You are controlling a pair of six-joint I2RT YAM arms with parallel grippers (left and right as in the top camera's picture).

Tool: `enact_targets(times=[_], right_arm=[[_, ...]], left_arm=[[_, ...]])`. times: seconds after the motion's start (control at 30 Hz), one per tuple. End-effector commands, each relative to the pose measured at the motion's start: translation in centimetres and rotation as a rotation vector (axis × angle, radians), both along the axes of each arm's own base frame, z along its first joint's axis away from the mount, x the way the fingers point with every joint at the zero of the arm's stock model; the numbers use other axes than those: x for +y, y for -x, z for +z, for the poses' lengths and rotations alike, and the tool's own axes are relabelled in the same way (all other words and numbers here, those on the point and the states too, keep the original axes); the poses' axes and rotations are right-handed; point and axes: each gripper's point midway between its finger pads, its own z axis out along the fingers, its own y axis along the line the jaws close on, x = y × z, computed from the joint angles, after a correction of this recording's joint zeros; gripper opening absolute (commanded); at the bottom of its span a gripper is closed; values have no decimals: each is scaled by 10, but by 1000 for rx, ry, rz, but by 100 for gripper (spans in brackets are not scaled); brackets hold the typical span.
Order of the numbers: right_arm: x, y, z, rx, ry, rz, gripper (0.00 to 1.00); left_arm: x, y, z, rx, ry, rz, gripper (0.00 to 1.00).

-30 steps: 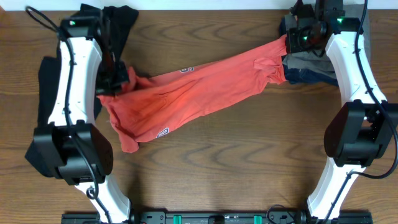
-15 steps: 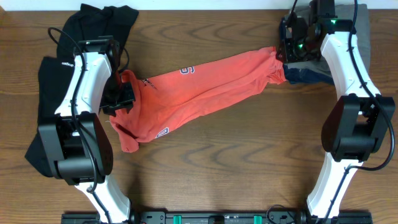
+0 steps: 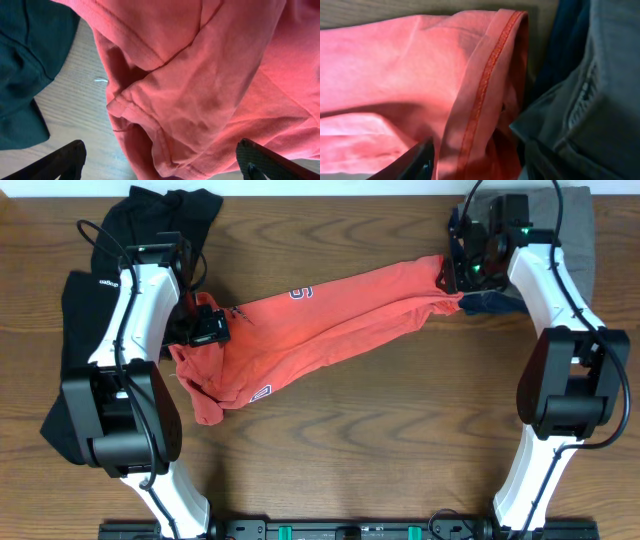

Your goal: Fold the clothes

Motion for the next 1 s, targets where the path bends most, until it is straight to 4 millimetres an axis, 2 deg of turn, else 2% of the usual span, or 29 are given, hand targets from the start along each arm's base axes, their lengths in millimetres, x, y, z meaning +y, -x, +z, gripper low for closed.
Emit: enact_targets(times=[0.0, 0.27, 0.53, 0.63, 0.8, 0.87, 0.93, 0.97], right_arm=[[4, 5, -17, 22, -13, 8, 54], [10, -2, -29, -7, -25, 20, 51], [10, -4, -65, 32, -23, 19, 52], [4, -2, -78, 54, 7, 7, 52], [3, 0, -85, 71, 7, -1, 51], [9, 2, -86, 80, -13, 8, 47], [20, 5, -85, 90, -53, 29, 32], [26, 7, -85, 95, -72, 39, 27]], left_arm=[[3, -1, 2, -13, -8, -4, 98], [3, -7, 2, -38, -10, -4, 98], [3, -11, 2, -52, -11, -4, 98], [3, -11, 2, -52, -10, -3, 98], [3, -11, 2, -52, -10, -3, 98], [3, -11, 2, -53, -10, -3, 98], [3, -12, 2, -56, -10, -3, 98], [3, -12, 2, -56, -11, -3, 98]])
